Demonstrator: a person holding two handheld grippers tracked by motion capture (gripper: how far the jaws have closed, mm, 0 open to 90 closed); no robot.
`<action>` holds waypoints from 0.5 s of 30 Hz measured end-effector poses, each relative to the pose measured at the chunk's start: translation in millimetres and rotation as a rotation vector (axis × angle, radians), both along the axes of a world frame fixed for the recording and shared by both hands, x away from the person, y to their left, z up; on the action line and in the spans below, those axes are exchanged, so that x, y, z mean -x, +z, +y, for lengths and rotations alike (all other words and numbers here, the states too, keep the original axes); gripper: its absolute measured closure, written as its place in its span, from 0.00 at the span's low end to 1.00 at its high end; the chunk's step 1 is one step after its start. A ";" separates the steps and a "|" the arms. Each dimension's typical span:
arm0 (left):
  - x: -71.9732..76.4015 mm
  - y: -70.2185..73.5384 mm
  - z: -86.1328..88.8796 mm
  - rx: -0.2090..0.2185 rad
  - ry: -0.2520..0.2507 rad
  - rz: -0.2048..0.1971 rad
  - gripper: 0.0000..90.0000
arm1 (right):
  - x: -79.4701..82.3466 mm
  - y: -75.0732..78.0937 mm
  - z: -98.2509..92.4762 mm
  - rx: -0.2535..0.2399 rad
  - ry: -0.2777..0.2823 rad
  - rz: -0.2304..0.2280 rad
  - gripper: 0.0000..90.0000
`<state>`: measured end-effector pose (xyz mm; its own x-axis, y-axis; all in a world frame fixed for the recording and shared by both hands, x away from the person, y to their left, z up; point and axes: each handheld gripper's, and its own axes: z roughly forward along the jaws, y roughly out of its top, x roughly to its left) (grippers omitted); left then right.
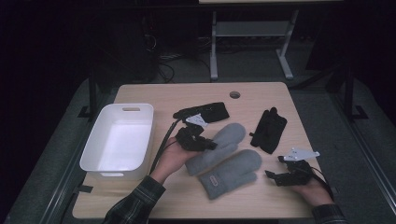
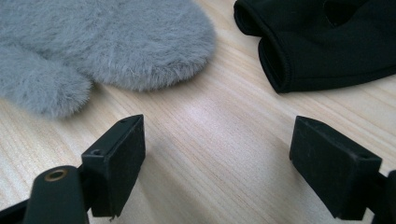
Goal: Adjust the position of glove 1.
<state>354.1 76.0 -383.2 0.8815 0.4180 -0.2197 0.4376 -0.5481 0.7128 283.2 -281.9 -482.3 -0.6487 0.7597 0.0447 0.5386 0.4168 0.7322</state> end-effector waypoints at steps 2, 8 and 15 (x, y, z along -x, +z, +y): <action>3.9 -0.6 -5.3 0.002 -0.012 0.006 0.92 | 0.0 0.0 0.0 0.000 0.000 0.000 0.20; 16.3 -2.7 -23.8 -0.010 -0.050 0.028 0.93 | 0.0 0.0 0.0 0.000 0.001 0.000 0.20; 27.5 -12.1 -42.4 -0.056 -0.045 0.037 0.93 | -0.2 0.0 0.4 0.000 0.000 0.000 0.20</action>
